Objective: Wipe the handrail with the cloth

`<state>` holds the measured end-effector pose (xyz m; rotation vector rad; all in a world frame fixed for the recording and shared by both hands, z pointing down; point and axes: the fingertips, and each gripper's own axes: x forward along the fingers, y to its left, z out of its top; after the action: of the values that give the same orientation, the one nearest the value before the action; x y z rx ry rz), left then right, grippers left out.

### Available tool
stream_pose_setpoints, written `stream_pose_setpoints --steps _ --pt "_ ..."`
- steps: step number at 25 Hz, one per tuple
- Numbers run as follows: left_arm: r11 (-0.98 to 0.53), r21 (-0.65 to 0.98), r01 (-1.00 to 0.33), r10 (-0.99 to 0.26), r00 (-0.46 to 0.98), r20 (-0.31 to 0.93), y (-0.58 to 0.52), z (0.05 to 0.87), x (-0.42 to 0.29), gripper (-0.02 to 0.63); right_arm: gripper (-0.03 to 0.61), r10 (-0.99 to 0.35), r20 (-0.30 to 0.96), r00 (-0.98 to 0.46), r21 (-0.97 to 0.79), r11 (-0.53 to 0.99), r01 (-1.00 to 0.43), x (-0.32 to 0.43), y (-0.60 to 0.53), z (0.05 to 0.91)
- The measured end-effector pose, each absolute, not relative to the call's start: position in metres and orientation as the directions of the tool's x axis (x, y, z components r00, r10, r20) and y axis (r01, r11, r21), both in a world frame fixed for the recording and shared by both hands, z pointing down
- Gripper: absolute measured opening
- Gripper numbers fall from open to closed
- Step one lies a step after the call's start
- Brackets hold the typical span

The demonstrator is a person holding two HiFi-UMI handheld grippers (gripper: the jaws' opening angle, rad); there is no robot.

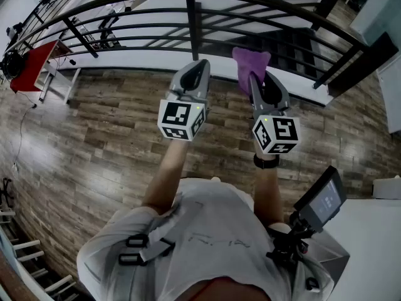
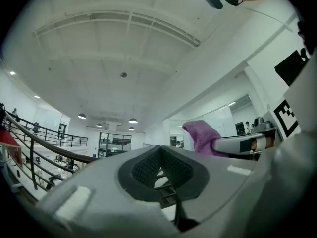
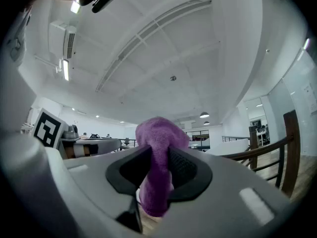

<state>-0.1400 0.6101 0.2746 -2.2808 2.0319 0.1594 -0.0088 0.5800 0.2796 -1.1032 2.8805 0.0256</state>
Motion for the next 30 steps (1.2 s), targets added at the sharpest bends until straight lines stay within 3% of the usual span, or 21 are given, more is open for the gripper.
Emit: stream_pose_setpoints --steps 13,20,30 --pt "-0.120 0.009 -0.993 -0.991 0.119 -0.064 0.576 0.312 -0.137 -0.006 0.107 -0.681 0.000 -0.732 -0.139 0.725 -0.674 -0.006 0.538 0.331" --pt "-0.200 0.048 -0.979 -0.977 0.196 -0.085 0.481 0.319 -0.142 -0.006 0.114 -0.688 -0.004 -0.726 -0.115 0.721 -0.683 -0.030 0.457 0.335" --pt "-0.188 0.076 -0.979 -0.979 0.181 -0.090 0.347 0.311 -0.215 -0.006 0.114 -0.672 0.011 -0.741 -0.056 0.739 -0.671 -0.107 0.329 0.323"
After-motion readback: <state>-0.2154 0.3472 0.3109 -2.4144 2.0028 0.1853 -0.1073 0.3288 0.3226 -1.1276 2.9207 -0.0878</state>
